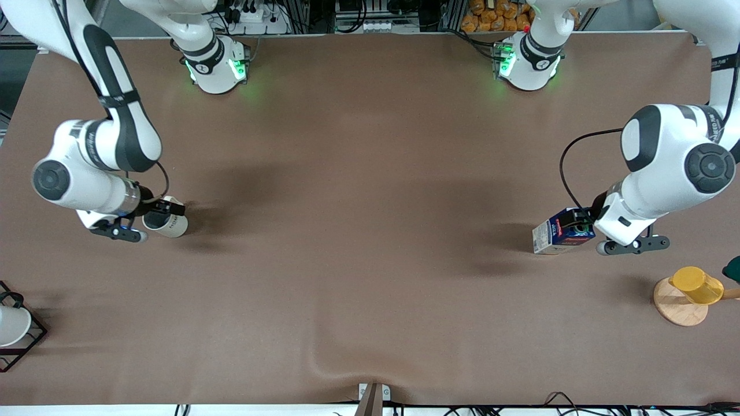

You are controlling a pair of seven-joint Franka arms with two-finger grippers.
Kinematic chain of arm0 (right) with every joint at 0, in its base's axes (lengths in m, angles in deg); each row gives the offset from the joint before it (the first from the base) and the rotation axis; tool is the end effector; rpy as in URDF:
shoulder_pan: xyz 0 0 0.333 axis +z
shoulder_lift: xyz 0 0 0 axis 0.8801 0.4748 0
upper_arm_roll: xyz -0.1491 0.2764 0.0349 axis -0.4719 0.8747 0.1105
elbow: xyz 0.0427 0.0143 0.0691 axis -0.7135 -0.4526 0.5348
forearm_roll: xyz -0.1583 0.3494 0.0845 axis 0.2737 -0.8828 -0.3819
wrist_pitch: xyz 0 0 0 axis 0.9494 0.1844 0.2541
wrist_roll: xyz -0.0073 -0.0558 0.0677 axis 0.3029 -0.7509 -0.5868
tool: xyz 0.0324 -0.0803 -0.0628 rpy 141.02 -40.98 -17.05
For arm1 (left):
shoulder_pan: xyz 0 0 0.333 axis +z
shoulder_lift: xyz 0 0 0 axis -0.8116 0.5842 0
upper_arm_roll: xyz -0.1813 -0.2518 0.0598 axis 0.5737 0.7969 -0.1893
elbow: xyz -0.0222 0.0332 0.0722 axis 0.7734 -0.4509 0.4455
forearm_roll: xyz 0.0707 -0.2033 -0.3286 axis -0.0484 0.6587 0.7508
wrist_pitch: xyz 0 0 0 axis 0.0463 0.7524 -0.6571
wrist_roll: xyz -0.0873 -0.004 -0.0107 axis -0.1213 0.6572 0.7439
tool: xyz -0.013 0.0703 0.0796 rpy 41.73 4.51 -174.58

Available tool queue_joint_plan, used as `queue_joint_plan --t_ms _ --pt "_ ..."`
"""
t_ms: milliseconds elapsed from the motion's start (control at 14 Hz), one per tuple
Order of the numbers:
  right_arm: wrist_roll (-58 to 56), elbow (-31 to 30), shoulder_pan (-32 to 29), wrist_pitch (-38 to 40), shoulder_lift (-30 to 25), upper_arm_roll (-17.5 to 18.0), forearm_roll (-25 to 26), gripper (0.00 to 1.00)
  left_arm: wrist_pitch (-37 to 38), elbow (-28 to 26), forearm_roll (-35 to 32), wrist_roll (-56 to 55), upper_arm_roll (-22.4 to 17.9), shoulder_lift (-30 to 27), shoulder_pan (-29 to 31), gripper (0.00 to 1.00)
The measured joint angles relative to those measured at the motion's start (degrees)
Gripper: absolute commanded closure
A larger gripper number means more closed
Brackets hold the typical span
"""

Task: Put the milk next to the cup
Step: 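Grasp the milk carton with the left gripper while the right gripper grasps the mug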

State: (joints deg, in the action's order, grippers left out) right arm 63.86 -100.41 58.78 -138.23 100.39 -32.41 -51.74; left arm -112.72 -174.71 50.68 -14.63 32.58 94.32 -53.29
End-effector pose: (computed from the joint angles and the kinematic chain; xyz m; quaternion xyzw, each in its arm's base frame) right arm 0.5566 -0.0262 0.2668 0.9881 -0.1096 -0.1077 0.0032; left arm 0.6140 -0.0438 0.3789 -0.9984 -0.0445 0.0312 0.0122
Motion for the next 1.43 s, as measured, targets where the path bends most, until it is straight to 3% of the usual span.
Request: queue_joint_plan --t_ms 286,429,500,857,1143,1429 --pt "0.1 1.2 0.0 0.0 2.5 -0.1 0.1 0.82 -0.4 -0.2 -0.7 -0.4 0.0 0.8 0.0 0.0" --pt "0.1 1.6 0.0 0.0 2.8 -0.1 0.1 0.85 -0.8 -0.3 -0.7 -0.6 0.0 1.4 0.0 0.0" --pt "0.1 1.6 0.0 0.0 2.9 -0.1 0.1 0.97 -0.8 -0.3 -0.7 -0.7 0.0 1.7 0.0 0.0" --pt "0.2 3.5 0.0 0.6 3.4 -0.2 0.1 1.0 -1.0 -0.4 -0.7 -0.8 0.0 2.4 0.0 0.0" --pt "-0.6 9.3 0.0 9.9 3.3 -0.1 0.1 1.0 -1.0 -0.9 -0.8 -2.5 0.0 2.4 0.0 0.0" --pt "-2.3 12.2 2.8 12.2 1.6 0.8 0.0 1.0 -1.0 -1.1 -0.8 -2.6 0.0 2.4 0.0 0.0"
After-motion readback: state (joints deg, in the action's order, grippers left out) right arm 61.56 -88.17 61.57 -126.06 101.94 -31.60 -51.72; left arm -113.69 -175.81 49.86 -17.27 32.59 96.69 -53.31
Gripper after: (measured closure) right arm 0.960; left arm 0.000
